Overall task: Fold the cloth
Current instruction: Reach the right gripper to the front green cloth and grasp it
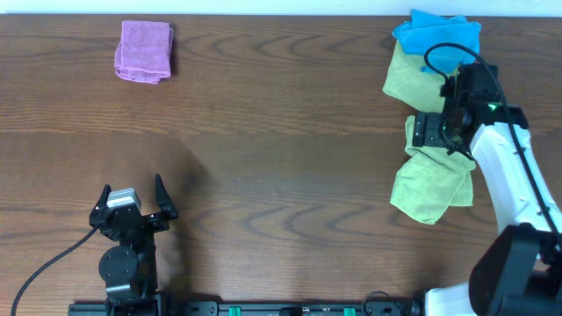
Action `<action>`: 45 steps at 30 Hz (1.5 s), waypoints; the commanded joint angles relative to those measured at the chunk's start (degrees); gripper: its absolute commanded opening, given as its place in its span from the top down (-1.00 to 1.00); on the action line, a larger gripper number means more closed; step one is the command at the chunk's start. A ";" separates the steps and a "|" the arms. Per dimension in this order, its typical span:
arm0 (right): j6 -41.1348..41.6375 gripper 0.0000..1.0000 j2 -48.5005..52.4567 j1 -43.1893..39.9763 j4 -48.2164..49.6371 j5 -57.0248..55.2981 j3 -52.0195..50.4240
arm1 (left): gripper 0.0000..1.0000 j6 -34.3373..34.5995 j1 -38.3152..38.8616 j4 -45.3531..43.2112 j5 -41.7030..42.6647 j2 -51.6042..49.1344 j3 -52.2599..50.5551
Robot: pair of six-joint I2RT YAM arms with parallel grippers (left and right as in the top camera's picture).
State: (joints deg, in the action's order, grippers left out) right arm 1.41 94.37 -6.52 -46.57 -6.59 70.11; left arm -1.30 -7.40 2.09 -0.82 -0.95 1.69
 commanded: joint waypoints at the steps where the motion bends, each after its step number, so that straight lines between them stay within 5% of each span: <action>1: -0.81 -0.84 3.43 -0.15 0.04 -2.38 -0.90 | -0.91 -0.22 -0.09 2.16 -0.66 0.31 -1.44; 8: -0.81 -0.74 11.65 -0.02 0.04 -1.55 -0.90 | -0.91 -0.20 -0.09 2.16 -0.68 0.31 -1.44; 16: -0.61 0.97 14.03 0.39 2.14 -1.53 -0.90 | -0.91 -0.22 -0.09 2.16 -0.66 0.31 -1.44; 22: 2.56 0.98 14.10 0.92 0.96 -1.53 0.37 | -0.91 -0.22 -0.09 2.16 -0.68 0.31 -1.44; 28: 3.02 0.98 12.07 5.07 -5.05 -1.55 11.98 | -0.91 -0.22 -0.09 2.16 -0.68 0.31 -1.44; 38: -2.89 0.97 10.91 19.89 -8.07 7.52 39.78 | -0.91 -0.22 -0.09 2.16 -0.66 0.31 -1.44; 45: -7.50 0.97 10.91 29.57 -6.03 4.81 47.34 | -0.91 -0.22 -0.09 2.16 -0.68 0.31 -1.44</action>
State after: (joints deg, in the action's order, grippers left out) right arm -3.62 106.74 21.52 -52.71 -0.71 115.90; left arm -1.30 -7.40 2.09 -0.82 -0.95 1.69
